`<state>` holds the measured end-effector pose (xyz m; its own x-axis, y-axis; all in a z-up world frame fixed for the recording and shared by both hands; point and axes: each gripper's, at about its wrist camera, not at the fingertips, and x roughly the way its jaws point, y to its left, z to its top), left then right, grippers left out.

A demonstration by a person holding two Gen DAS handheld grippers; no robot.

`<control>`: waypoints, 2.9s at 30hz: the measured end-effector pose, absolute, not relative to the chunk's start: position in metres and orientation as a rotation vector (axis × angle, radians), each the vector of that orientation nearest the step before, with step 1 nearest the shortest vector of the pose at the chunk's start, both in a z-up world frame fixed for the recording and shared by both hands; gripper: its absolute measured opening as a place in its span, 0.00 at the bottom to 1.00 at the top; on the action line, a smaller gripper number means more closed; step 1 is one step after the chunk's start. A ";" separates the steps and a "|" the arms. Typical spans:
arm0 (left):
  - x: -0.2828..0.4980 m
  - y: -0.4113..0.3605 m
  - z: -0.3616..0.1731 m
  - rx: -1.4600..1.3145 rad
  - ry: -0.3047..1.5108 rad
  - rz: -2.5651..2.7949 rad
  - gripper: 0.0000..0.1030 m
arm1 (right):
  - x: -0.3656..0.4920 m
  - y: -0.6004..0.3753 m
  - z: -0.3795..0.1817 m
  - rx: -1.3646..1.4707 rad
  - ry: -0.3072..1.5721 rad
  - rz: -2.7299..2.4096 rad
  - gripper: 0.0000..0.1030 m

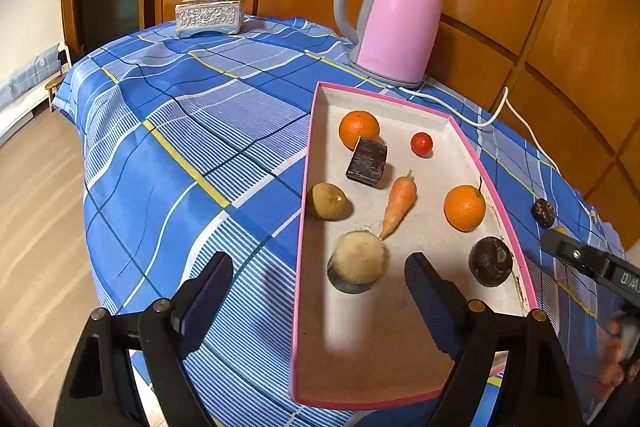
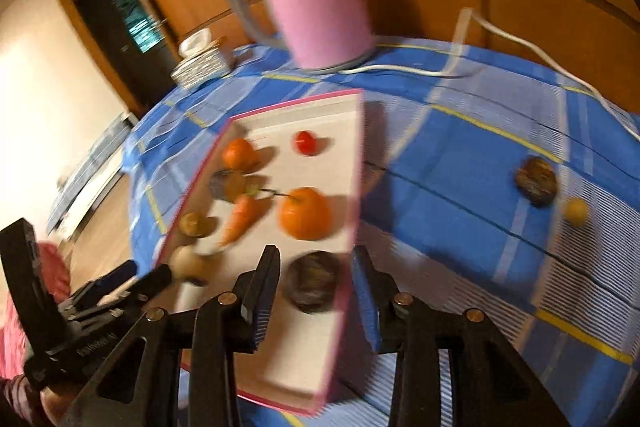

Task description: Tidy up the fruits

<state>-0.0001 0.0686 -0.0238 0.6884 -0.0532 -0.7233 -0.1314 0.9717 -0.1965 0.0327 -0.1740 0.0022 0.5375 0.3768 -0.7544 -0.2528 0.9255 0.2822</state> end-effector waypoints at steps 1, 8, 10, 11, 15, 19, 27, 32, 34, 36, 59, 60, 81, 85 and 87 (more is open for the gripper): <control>0.000 0.068 -0.024 -0.240 0.813 0.044 0.86 | 0.031 -0.181 0.002 0.149 0.927 0.352 0.36; -0.001 0.064 -0.022 -0.230 0.812 0.036 0.86 | 0.011 -0.257 -0.003 0.190 0.911 0.099 0.36; -0.001 0.063 -0.023 -0.228 0.815 0.034 0.86 | 0.005 -0.277 -0.005 0.206 0.909 0.028 0.36; -0.001 0.062 -0.022 -0.226 0.815 0.033 0.86 | 0.002 -0.290 -0.007 0.216 0.907 -0.021 0.36; -0.001 0.060 -0.022 -0.218 0.817 0.027 0.86 | -0.015 -0.340 -0.014 0.272 0.901 -0.213 0.36; -0.001 0.057 -0.022 -0.208 0.815 0.022 0.86 | -0.031 -0.381 -0.021 0.293 0.896 -0.400 0.36; -0.001 0.053 -0.021 -0.188 0.812 0.015 0.86 | -0.061 -0.435 -0.033 0.308 0.868 -0.688 0.37; -0.001 0.050 -0.023 -0.175 0.822 0.010 0.86 | -0.068 -0.444 -0.039 0.295 0.848 -0.735 0.39; 0.000 0.049 -0.024 -0.173 0.824 0.008 0.86 | -0.068 -0.441 -0.040 0.273 0.843 -0.737 0.39; 0.000 0.049 -0.024 -0.169 0.825 0.006 0.86 | -0.069 -0.438 -0.041 0.262 0.837 -0.741 0.39; -0.002 0.034 -0.016 -0.136 0.806 -0.049 0.86 | -0.067 -0.436 -0.046 0.264 0.808 -0.742 0.42; -0.002 0.033 -0.015 -0.131 0.804 -0.053 0.86 | -0.067 -0.436 -0.046 0.265 0.808 -0.741 0.42; 0.008 -0.021 0.007 -0.005 0.801 -0.183 0.86 | -0.065 -0.438 -0.046 0.271 0.801 -0.738 0.43; 0.012 -0.036 0.010 0.018 0.809 -0.218 0.86 | -0.065 -0.438 -0.046 0.271 0.800 -0.739 0.43; 0.014 -0.045 0.010 0.035 0.817 -0.238 0.86 | -0.064 -0.438 -0.046 0.270 0.800 -0.739 0.43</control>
<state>0.0139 -0.0455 0.0098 0.6592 -0.1965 -0.7258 0.2235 0.9728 -0.0603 -0.0642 -0.4379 -0.0462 0.4663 -0.4963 -0.7323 0.6908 0.7214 -0.0490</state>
